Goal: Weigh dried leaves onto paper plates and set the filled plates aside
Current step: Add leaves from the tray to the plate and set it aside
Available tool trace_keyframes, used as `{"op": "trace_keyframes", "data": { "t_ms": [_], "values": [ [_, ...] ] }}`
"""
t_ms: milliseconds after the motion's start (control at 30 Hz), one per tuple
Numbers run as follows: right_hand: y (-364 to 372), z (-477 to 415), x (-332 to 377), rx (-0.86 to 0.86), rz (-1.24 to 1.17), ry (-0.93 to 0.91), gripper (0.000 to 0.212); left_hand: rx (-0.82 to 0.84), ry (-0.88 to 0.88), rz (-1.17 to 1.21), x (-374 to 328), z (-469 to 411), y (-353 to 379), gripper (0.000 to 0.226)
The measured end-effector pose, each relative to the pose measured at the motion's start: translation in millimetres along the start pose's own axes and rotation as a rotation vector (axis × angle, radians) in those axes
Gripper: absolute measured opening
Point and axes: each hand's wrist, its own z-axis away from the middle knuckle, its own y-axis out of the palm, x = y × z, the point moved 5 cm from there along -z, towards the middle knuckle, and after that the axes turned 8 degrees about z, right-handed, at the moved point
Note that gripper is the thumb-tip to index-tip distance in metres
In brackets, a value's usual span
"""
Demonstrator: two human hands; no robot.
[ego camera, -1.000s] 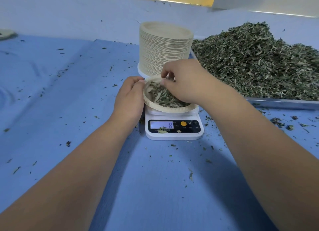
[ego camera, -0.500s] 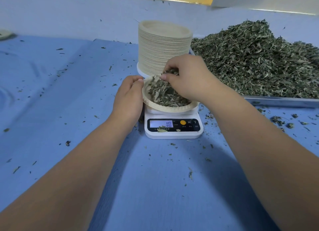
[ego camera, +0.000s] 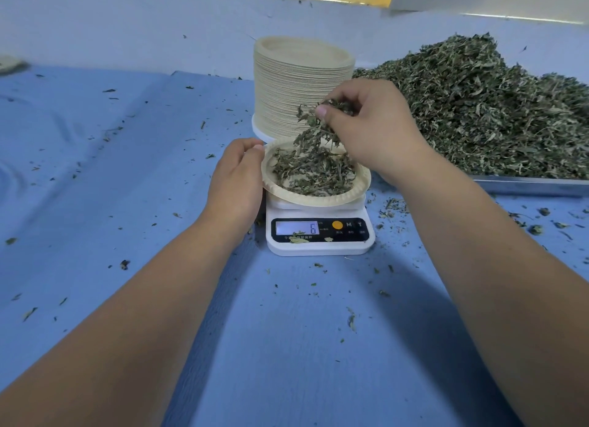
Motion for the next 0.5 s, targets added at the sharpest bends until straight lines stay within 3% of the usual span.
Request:
{"op": "trace_keyframes", "data": {
  "t_ms": [167, 333, 500],
  "values": [
    [-23.2, -2.6, -22.9, -0.124, -0.043, 0.084, 0.011, 0.002, -0.014, 0.003, 0.0, 0.1, -0.3, 0.019],
    [-58.6, 1.9, -76.5, -0.348, 0.251, 0.134, 0.012, -0.001, -0.006, 0.008, -0.1, 0.5, -0.5, 0.019],
    [-54.4, 14.3, -131.2, -0.193, 0.473, 0.254, 0.022, 0.0, 0.004, -0.007, 0.6, 0.6, 0.0, 0.019]
  ]
}}
